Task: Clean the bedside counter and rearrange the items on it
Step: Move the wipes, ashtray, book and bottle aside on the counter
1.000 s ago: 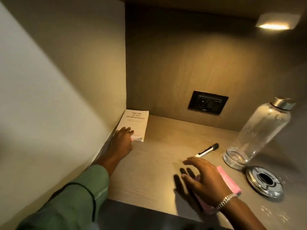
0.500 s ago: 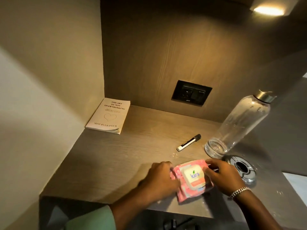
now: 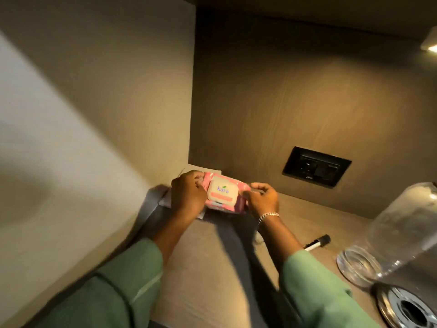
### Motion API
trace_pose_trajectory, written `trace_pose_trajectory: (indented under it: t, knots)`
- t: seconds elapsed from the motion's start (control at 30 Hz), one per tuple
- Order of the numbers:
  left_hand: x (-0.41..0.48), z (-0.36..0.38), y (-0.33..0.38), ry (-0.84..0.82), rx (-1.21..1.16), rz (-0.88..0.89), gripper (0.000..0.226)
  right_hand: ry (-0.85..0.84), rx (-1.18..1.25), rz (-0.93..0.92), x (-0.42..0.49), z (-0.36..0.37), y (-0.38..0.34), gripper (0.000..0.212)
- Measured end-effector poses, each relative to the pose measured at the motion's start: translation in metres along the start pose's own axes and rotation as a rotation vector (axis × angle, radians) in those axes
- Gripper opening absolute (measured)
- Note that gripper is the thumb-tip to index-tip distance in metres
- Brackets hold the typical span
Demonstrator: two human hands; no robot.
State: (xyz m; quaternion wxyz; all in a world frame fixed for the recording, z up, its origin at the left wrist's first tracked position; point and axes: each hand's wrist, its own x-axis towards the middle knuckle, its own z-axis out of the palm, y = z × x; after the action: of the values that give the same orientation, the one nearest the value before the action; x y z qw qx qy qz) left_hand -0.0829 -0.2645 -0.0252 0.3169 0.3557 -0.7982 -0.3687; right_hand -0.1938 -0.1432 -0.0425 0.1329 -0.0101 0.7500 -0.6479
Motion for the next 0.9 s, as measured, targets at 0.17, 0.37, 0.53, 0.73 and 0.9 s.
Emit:
trace_pose_trajectory:
  t: [0.17, 0.37, 0.53, 0.73, 0.9]
  knots:
    - [0.034, -0.005, -0.016, -0.096, 0.01, -0.015, 0.031, -0.032, 0.093, 0.075, 0.053, 0.075, -0.007, 0.018]
    - [0.001, -0.012, -0.021, -0.067, -0.051, 0.009, 0.039, -0.061, 0.288, 0.094, 0.036, 0.07, -0.001, 0.026]
    - [-0.047, 0.021, 0.016, -0.188, -0.221, 0.092, 0.025, -0.028, 0.255, -0.067, -0.032, -0.023, 0.007, 0.023]
    - [-0.141, 0.105, 0.082, -0.734, -0.448, 0.026, 0.025, 0.366, 0.084, -0.195, -0.115, -0.183, 0.05, 0.023]
    - [-0.218, 0.153, 0.126, -1.086, -0.417, -0.146, 0.008, 0.873, -0.231, -0.112, -0.131, -0.308, 0.074, 0.018]
